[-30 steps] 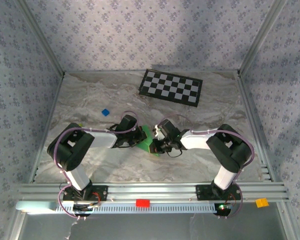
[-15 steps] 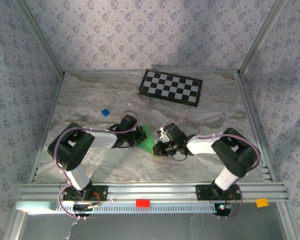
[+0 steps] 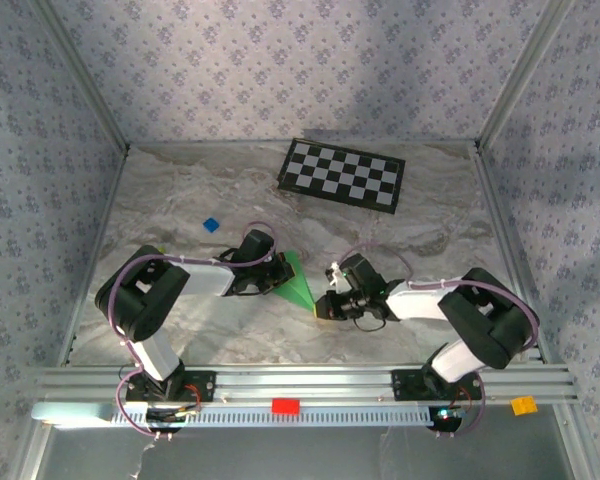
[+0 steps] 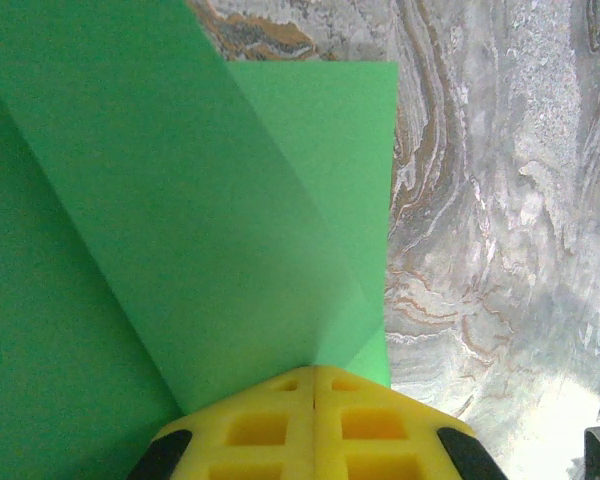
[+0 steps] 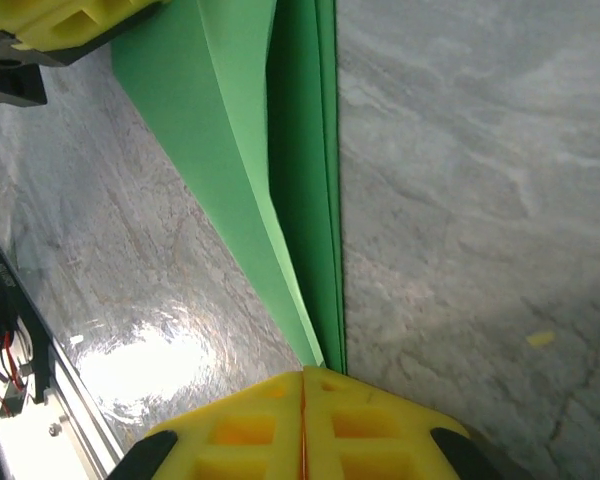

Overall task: Fold a paper plane with a square sheet of paper (pick it up from the middle)
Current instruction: Fourth fold the wing at the center of the table.

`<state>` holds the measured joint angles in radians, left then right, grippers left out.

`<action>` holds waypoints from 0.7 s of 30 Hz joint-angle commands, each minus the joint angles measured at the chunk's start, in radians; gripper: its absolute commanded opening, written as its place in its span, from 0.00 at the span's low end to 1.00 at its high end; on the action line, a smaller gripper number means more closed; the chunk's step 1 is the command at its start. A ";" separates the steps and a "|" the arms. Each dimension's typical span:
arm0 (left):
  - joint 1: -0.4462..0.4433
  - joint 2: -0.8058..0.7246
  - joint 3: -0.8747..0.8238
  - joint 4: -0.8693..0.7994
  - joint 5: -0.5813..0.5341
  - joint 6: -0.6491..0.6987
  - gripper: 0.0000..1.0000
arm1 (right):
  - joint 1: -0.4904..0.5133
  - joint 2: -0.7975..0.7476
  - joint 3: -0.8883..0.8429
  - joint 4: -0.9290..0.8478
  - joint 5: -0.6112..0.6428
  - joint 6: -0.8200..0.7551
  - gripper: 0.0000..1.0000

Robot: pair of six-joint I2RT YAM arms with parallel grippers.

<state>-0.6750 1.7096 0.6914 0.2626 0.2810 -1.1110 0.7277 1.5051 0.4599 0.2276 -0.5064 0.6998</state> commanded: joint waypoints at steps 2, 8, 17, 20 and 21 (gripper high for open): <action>0.007 0.035 -0.014 -0.074 -0.032 0.005 0.00 | -0.021 -0.042 -0.038 -0.065 -0.035 0.024 0.09; 0.007 0.030 -0.016 -0.068 -0.033 0.003 0.00 | -0.016 -0.117 0.087 -0.146 -0.045 0.004 0.09; 0.003 0.033 -0.015 -0.062 -0.028 0.003 0.00 | 0.003 0.110 0.301 -0.190 -0.021 0.000 0.08; 0.003 0.033 -0.011 -0.068 -0.027 0.005 0.00 | 0.009 0.166 0.337 -0.200 0.000 0.010 0.09; 0.004 0.032 -0.011 -0.068 -0.026 0.005 0.00 | 0.011 0.178 0.348 -0.202 0.000 0.010 0.09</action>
<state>-0.6754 1.7096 0.6914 0.2638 0.2810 -1.1110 0.7315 1.6543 0.7715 0.0780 -0.5266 0.7074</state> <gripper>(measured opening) 0.043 0.088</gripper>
